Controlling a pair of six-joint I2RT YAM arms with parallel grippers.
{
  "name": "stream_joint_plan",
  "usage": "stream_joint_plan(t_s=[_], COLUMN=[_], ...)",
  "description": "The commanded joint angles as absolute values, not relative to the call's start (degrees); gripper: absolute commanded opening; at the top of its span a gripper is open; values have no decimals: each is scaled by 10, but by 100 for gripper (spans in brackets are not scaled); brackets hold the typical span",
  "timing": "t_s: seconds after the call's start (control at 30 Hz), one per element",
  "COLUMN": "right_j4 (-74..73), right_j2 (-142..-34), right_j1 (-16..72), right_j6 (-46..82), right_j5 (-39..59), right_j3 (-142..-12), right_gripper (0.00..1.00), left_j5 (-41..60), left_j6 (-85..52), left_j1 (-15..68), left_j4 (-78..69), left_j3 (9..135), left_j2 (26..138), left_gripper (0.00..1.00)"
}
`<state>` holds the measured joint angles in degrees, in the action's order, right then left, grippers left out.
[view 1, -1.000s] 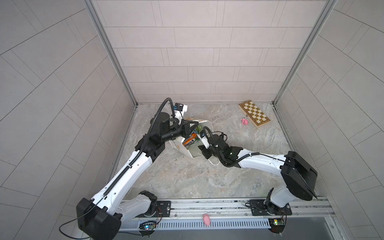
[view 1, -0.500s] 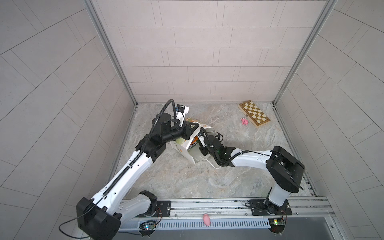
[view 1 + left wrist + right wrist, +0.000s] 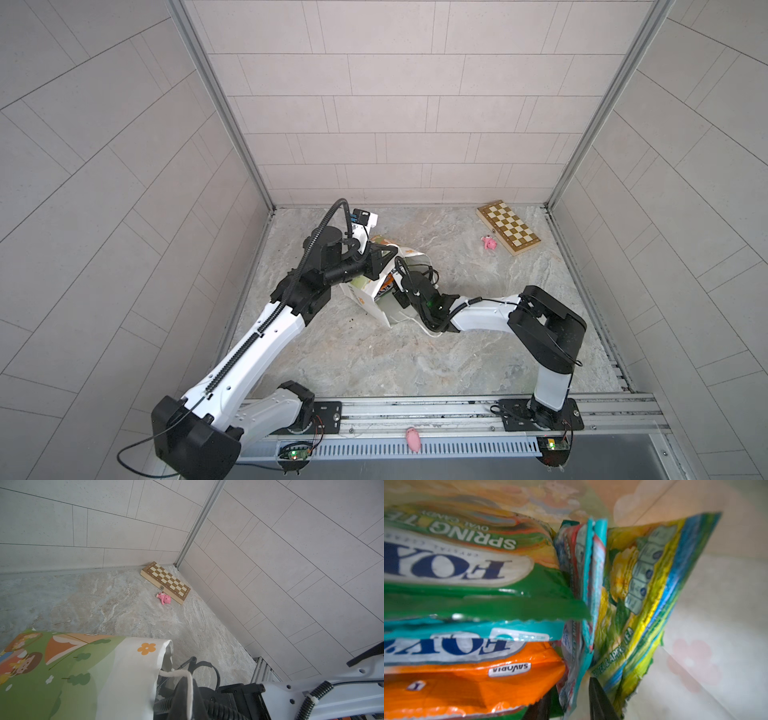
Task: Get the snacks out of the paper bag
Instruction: 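Reach the right gripper into the tilted bag toward the candy packets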
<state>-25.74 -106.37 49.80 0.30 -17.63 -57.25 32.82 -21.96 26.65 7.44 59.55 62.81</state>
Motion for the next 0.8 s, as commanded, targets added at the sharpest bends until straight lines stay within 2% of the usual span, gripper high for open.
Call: stream_joint_plan(t_s=[0.0,0.13,0.2,0.37,0.57,0.77], right_j4=[-271,-272,-268,-263,-261,-264], right_j2=[-1081,-1098,-1104,-1099,-1057,-1005], right_j1=[493,485,482,479,479,480], right_j6=[-16,-21,-19,-22,1,23], right_j5=[-188,-172,-168,-140,-99,-71], right_j3=[-595,-608,-615,-611,-578,-533], right_gripper=[35,35,32,1,0,0], left_j5=[328,327,324,297,212,186], left_j6=[-208,-207,-206,-198,-182,-180], left_j1=[269,269,269,269,268,268], left_j4=[72,73,73,85,129,135], left_j3=[614,614,614,614,623,621], left_j2=[613,612,613,610,613,617], left_gripper=[0,0,0,0,0,0])
